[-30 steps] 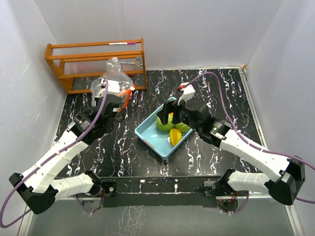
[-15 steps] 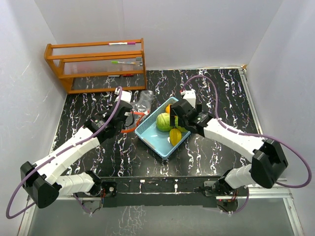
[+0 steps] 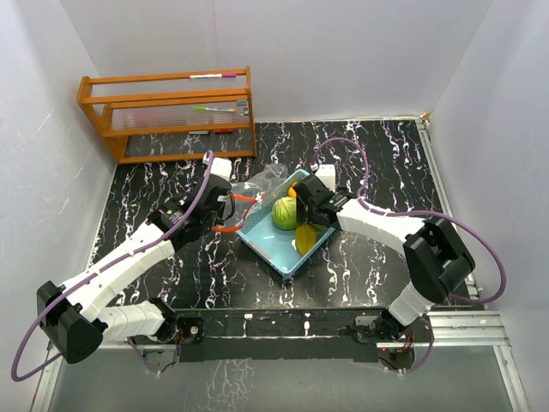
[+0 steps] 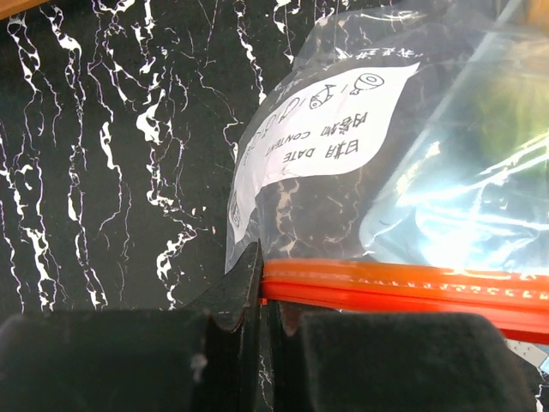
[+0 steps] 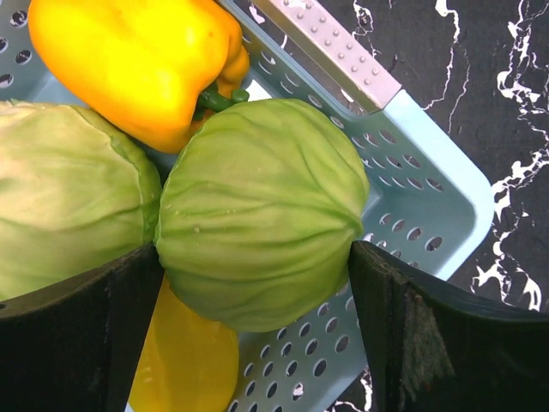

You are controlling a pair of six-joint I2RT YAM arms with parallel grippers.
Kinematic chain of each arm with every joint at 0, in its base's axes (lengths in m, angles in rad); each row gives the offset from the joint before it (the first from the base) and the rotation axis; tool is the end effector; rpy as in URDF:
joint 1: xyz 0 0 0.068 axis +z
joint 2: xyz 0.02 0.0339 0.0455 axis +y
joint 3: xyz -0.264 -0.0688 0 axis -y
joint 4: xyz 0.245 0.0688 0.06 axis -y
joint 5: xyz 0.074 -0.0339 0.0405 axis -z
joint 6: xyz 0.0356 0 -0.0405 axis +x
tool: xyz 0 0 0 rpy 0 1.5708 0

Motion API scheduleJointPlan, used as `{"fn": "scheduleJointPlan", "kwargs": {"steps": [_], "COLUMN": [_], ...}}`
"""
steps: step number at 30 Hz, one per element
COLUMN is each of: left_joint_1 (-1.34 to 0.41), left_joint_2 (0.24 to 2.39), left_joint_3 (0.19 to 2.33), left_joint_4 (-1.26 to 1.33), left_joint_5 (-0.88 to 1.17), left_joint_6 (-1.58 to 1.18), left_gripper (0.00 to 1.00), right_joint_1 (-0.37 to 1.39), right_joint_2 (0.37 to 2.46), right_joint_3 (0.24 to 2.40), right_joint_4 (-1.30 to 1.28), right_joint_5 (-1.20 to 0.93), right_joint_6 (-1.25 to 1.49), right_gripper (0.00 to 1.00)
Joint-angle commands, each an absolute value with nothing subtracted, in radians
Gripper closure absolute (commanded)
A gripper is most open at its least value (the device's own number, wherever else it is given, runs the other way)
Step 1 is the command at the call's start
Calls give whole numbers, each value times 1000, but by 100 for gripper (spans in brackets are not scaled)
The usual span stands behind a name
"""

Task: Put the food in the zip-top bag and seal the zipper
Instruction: Pick up the fake vegetable from the bin.

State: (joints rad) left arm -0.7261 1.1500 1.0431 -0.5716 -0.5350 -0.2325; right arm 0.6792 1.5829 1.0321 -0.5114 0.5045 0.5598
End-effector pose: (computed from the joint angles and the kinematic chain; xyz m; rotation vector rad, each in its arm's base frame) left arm 0.1942 -0.1482 0.3223 0.2488 2.1270 0.0480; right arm 0.2556 0.1842 0.2085 0.0176 2.4465 -0.1438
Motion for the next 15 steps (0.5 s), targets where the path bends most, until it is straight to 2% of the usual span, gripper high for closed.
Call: {"fn": "scheduleJointPlan", "kwargs": {"steps": [1,6,9,11,15], "left_joint_1": [-723,-723,-722,-722,-722], "left_joint_2": [1131,1129,1134,1141,1155], "left_joint_3": [1036,1034,1037,1042,1054], "left_joint_4": [-559,-561,-560,-562,-559], "left_joint_5": [-538,-540,-538,-538,-540], "left_joint_6": [-232,-232,-233,-231,-226], "left_gripper": [100,100,100,100,100], "right_joint_1": [666,665,666,665,665], "right_joint_2": [1596,1579,1523,1470,1328], "right_joint_3": [1013,1005,1014,1030,1069], "right_joint_4": [-429,-430,-456,-482,-526], "right_joint_5": [517,544,550,540,464], "right_joint_6": [566,557,549,535,473], "right_gripper": [19,67,87,92,92]}}
